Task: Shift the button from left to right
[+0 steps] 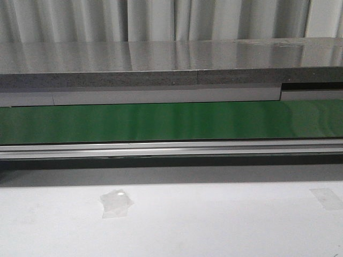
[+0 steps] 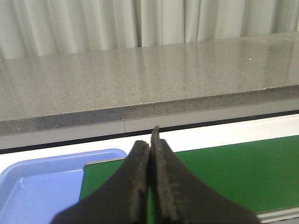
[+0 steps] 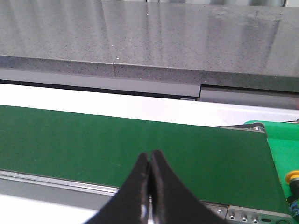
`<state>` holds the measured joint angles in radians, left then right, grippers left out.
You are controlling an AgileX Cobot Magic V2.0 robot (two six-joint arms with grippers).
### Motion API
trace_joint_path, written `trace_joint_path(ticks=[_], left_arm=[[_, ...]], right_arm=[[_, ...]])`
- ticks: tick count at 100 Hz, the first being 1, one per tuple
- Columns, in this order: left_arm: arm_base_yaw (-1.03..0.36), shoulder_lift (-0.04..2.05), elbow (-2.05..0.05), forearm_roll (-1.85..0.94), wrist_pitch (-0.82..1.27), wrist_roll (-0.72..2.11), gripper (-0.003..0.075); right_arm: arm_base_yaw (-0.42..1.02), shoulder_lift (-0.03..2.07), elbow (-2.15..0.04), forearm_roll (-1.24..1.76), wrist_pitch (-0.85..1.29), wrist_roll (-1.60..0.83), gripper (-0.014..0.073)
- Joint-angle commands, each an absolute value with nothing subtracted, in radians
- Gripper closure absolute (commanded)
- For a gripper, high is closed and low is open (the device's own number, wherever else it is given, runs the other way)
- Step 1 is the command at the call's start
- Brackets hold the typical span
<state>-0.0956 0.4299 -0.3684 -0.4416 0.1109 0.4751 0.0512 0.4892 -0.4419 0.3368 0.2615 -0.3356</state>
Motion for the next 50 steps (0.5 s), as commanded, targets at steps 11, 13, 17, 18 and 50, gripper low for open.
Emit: trace_joint_path(ticks=[11,13,17,18,50], left_arm=[[-0.102,0.433,-0.395,-0.455,0.037,0.472,0.074],[-0.102,0.433,-0.395,-0.455,0.037,0.472,0.074],[-0.102,0.433,-0.395,-0.455,0.037,0.472,0.074],[-0.102,0.433,-0.395,-0.455,0.037,0.472,0.074],[-0.102,0.433,-0.395,-0.455,0.037,0.472,0.074]], right_arm=[[0.056,0.488,-0.465,0.349,0.195,-0.342,0.0662],[0.056,0.487,-0.464,0.349,0.195,-0.341,0.0662],[0.056,0.487,-0.459,0.344,0.19,-0.34,0.0662],[0.056,0.487,-0.457,0.339,0.188,-0.337,0.0662],[0.056,0.345,-0.338,0.0,0.086,0.057,0.0662]])
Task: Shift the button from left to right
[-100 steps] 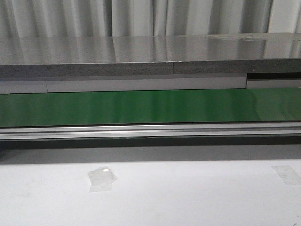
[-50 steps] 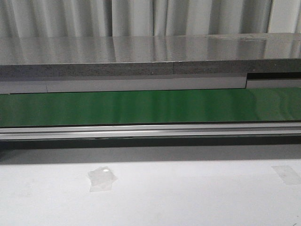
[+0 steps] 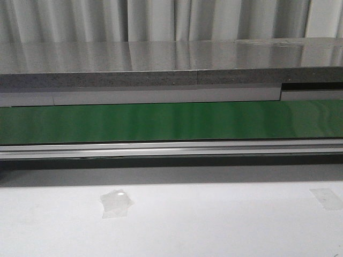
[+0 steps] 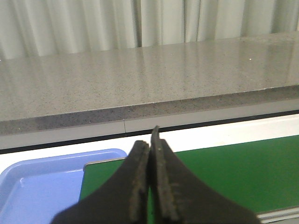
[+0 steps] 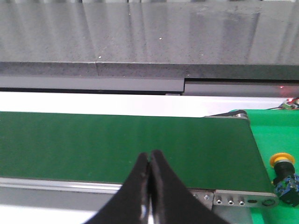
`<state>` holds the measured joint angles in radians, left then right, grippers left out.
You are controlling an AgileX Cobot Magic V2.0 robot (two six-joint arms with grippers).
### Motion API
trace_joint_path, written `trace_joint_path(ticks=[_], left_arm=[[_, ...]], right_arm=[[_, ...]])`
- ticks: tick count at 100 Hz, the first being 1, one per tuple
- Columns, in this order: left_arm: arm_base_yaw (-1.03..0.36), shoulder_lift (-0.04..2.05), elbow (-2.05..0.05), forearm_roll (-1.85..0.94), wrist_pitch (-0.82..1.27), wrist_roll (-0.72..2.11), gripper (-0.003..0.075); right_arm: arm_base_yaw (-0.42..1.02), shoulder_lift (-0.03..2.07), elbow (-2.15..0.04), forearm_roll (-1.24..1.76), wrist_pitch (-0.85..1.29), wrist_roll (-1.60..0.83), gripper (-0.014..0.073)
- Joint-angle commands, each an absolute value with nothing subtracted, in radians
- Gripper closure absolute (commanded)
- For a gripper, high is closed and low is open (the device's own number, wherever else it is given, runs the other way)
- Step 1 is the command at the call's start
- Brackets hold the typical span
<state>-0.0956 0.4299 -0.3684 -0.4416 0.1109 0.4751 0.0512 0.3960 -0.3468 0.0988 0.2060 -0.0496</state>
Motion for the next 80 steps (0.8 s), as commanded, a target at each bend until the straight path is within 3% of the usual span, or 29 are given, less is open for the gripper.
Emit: trace_joint_path(ticks=[1,80], left_arm=[[-0.102,0.433,-0.395,-0.455,0.037,0.472,0.074],[-0.102,0.433,-0.395,-0.455,0.037,0.472,0.074]], right_arm=[[0.056,0.34,-0.335,0.0,0.084,0.065,0.0662],[0.056,-0.03,0.012,-0.025,0.015,0.086,0.0662]])
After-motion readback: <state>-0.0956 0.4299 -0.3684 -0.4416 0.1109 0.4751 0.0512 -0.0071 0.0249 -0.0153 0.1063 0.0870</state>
